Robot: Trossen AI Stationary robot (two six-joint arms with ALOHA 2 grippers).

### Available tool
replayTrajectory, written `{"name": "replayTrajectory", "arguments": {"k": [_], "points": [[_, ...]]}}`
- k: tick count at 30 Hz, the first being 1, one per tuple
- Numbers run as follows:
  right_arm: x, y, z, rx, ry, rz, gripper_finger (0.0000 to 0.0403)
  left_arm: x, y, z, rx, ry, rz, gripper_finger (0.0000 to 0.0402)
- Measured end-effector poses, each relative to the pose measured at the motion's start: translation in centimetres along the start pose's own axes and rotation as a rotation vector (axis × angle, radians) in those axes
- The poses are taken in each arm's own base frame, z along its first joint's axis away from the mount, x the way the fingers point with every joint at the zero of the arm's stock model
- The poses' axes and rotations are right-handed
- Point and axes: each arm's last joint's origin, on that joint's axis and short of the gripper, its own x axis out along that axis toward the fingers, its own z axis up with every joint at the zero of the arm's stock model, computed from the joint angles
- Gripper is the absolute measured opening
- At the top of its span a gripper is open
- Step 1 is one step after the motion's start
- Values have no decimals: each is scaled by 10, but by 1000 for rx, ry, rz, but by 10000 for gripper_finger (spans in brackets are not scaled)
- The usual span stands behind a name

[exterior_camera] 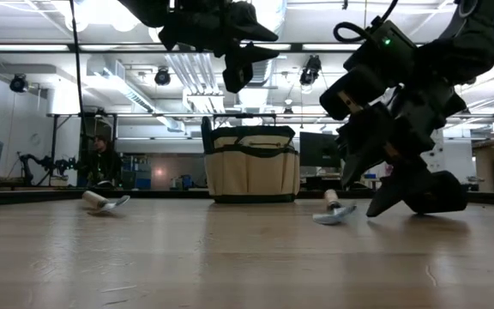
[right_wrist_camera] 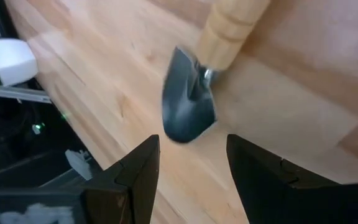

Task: Pick & Place Garden tools in Gardening bag
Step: Put the right trowel into the gardening bag

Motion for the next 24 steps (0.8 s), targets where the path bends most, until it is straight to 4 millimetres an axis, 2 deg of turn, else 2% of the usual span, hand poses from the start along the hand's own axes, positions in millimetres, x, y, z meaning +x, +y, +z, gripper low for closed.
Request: {"name": "replayTrajectory", "arguments": {"k": [10,24], "points": [[11,5,1,6,-30,-34,171,0,0,0,7,0,0,117],[12,6,4,21,-135,-38,113,0,2,-6,-6,47,15,117]]}}
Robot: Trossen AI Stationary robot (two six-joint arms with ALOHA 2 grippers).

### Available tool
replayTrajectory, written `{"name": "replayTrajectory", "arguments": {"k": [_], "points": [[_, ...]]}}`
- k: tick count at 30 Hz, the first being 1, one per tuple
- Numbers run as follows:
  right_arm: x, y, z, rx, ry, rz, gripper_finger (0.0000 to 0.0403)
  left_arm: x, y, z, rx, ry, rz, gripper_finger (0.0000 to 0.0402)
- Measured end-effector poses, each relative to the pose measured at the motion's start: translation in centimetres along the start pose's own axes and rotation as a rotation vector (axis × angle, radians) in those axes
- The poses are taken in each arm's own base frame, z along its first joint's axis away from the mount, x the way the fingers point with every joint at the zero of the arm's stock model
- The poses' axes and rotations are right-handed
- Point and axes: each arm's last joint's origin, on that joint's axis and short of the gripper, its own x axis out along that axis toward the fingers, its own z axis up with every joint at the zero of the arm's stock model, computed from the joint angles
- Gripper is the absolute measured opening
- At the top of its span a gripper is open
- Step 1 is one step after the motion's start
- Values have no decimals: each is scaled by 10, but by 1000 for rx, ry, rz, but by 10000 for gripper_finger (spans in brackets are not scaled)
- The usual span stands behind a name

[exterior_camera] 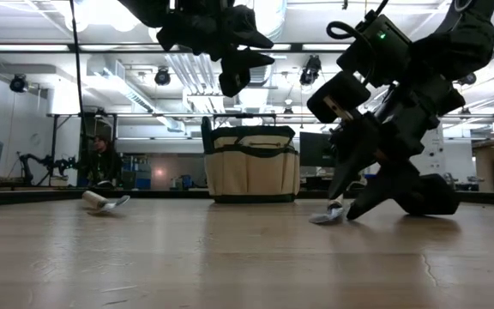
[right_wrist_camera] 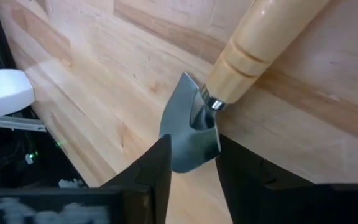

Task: Pick & Place Garden tools in Gardening bag
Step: Put the right trowel into the gardening bag

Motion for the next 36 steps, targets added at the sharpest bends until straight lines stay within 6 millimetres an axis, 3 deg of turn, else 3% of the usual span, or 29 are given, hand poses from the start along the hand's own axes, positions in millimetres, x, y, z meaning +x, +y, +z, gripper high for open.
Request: {"name": "replayTrajectory", "arguments": {"k": [10,20,27,36], "points": [[0,-1,1,-1,-12,-6,19,0,0,0,0,0,0,117],[-8,11,5,-9,67,116,8,-1,-3,1,124,6,-57,117],[-34,40,16,2,130,379,8,-28,-40,20,397,-121,-83,117],[-78,74,31,49,107,708,8,-77,-84,32,619,-294,127,117]]}}
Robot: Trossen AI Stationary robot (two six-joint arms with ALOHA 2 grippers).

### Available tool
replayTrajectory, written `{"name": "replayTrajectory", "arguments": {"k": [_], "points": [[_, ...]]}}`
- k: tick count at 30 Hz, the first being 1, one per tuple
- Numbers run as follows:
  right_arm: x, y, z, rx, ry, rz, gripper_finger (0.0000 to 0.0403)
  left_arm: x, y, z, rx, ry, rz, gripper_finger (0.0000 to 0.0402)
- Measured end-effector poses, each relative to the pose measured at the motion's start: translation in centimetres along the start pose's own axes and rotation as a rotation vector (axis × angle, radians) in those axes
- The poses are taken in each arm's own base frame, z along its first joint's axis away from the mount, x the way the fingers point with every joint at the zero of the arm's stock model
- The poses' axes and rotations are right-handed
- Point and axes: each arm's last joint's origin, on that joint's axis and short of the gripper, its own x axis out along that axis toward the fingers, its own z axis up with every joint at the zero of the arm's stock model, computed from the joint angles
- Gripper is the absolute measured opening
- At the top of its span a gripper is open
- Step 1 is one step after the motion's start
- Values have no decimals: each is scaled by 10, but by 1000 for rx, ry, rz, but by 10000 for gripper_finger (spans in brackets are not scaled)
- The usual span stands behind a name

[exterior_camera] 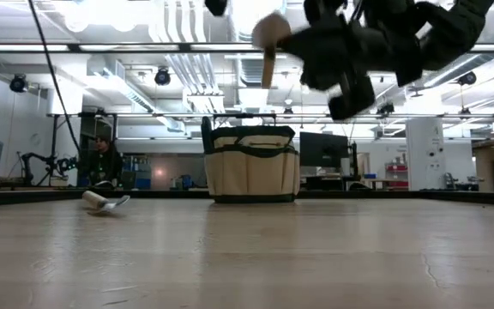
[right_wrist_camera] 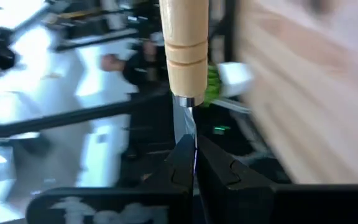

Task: Pick & Place Garden tools in Gardening bag
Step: Put the right trowel into the gardening bag

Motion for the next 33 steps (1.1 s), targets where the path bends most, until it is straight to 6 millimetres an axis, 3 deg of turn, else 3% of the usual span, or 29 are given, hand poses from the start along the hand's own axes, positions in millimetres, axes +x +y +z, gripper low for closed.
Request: {"name": "replayTrajectory", "arguments": {"k": [9,17,33], "points": [[5,55,-4,120,42,170,8,-9,-13,11,264,-28,8,117],[7,103,1,73,49,297,8,-8,-26,12,277,-25,-38,117],[3,107,8,97,67,303,8,-16,-38,13,326,13,-75,117]]}}
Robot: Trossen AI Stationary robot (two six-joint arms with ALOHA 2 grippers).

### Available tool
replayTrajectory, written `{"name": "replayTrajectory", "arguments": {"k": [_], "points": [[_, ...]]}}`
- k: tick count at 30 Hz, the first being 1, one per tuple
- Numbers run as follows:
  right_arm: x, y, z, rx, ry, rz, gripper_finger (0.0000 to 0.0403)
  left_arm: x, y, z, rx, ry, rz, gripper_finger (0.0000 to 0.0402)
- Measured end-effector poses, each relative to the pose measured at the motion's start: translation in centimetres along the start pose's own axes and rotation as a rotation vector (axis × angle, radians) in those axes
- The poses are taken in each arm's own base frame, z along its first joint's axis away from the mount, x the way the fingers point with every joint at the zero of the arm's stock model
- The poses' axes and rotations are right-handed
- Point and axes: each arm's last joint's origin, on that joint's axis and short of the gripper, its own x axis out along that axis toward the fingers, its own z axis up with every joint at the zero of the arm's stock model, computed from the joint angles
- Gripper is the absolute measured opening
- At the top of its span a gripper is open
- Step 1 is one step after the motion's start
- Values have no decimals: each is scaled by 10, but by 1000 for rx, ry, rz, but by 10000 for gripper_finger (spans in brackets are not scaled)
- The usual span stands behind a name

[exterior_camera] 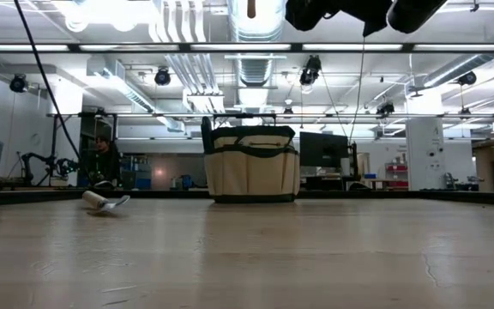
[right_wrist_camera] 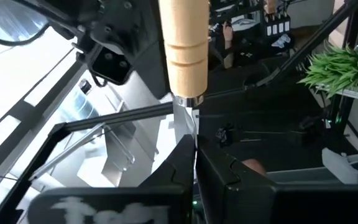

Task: Pick & Place Garden tools in Gardening bag
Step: Put the right trowel into the gardening bag

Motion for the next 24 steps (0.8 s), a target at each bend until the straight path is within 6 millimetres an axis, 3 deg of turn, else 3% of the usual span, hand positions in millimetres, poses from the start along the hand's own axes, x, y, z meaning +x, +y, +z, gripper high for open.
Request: {"name": "replayTrajectory", "arguments": {"k": [13,24], "points": [[-2,2,5,36,-22,-5,8,-2,0,2,96,25,62,117],[-4,1,10,62,-62,-14,8,14,3,-8,116,55,47,117]]}}
